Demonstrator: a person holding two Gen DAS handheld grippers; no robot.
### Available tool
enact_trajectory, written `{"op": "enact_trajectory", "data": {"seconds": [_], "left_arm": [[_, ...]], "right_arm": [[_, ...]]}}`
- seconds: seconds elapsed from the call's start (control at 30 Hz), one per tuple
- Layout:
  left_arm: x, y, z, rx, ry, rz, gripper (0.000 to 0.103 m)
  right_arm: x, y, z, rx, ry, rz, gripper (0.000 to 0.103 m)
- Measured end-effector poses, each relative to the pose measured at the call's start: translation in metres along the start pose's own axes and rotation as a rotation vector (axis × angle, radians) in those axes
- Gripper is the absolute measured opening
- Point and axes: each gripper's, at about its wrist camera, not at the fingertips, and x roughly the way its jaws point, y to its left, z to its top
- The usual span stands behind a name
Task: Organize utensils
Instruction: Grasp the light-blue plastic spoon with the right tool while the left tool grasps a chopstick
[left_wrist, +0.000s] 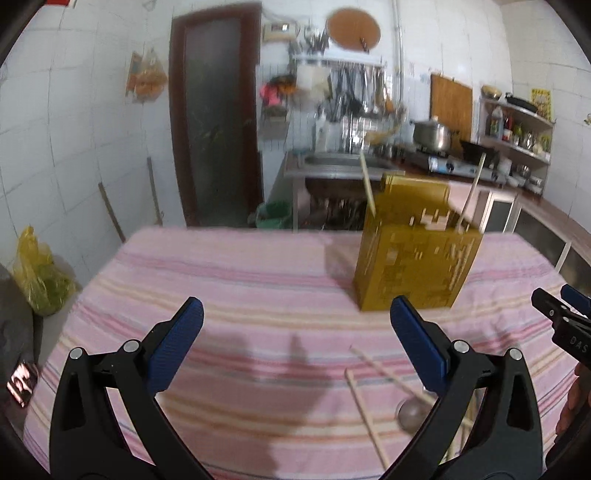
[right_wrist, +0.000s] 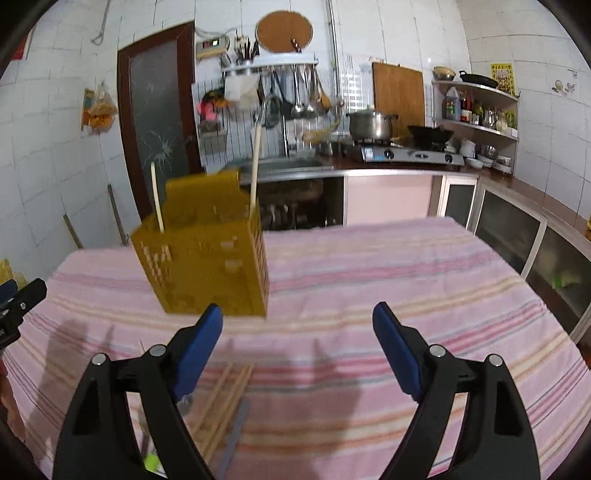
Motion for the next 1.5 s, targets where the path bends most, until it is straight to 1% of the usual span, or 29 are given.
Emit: {"op": "enact_trajectory", "data": {"seconds": [0.1,0.2,0.33,0.47,0.57,0.67,0.73,0.83,0.9,0.93,1.0,1.03,1.1,1.13,1.2,1.23,1.3,1.4,1.5], "left_arm": [[0.016,0.003,-0.016,-0.029,0.062,-0.005,0.098],[0.033,0.003,-0.031,-0.048,0.12,-0.014,0.098],[0.046,-0.004,-0.047,-0.041,0.161,-0.002,0.098],[0.054,-0.016,-0.056,-0.012,0.196,0.004,0.098],[0.059,-0.023,-0.064,0.006,0.237,-0.01,0.098],[0.061,-0.027,-0.068,0.025,0.257,-0.005,0.098],[0.062,-0.028,-0.068,0.03,0.27,0.004,0.098],[0.063,-0.028,-0.07,0.028,0.282,-0.003,0.098],[0.064,-0.028,-0.071,0.031,0.283,-0.002,0.098],[0.064,-0.028,-0.071,0.033,0.284,-0.002,0.098],[0.065,-0.028,-0.072,0.032,0.287,-0.003,0.098],[0.065,-0.028,-0.071,0.031,0.29,-0.003,0.098],[0.065,-0.028,-0.072,0.029,0.294,-0.008,0.098],[0.066,-0.029,-0.072,0.031,0.295,-0.01,0.098],[0.065,-0.032,-0.073,0.034,0.295,-0.016,0.098],[0.065,-0.034,-0.073,0.035,0.297,-0.023,0.098],[0.066,-0.036,-0.074,0.032,0.306,-0.04,0.097],[0.068,-0.039,-0.074,0.02,0.322,-0.047,0.096],[0.073,-0.044,-0.075,0.01,0.356,-0.054,0.085]], "right_arm": [[0.01,0.002,-0.015,-0.006,0.031,-0.004,0.082],[0.023,0.002,-0.029,0.011,0.081,0.002,0.082],[0.041,0.005,-0.044,0.004,0.152,-0.002,0.082],[0.054,0.007,-0.059,0.019,0.25,0.004,0.082],[0.053,0.007,-0.064,0.046,0.278,0.001,0.082],[0.049,0.009,-0.067,0.06,0.291,0.011,0.082],[0.05,0.013,-0.07,0.05,0.31,0.012,0.081],[0.05,0.02,-0.074,0.014,0.324,-0.023,0.08],[0.05,0.022,-0.074,0.003,0.33,-0.037,0.07],[0.05,0.023,-0.074,-0.001,0.332,-0.038,0.068],[0.047,0.025,-0.074,-0.013,0.333,-0.041,0.06],[0.046,0.027,-0.075,-0.019,0.335,-0.037,0.058],[0.046,0.03,-0.074,-0.021,0.342,-0.032,0.049],[0.046,0.033,-0.075,-0.023,0.349,-0.027,0.046],[0.046,0.038,-0.075,-0.031,0.357,-0.014,0.033],[0.046,0.04,-0.075,-0.034,0.359,-0.011,0.03],[0.046,0.045,-0.075,-0.046,0.362,0.0,0.019],[0.049,0.045,-0.073,-0.041,0.366,0.011,0.014],[0.052,0.043,-0.071,-0.033,0.368,0.017,0.013]]}}
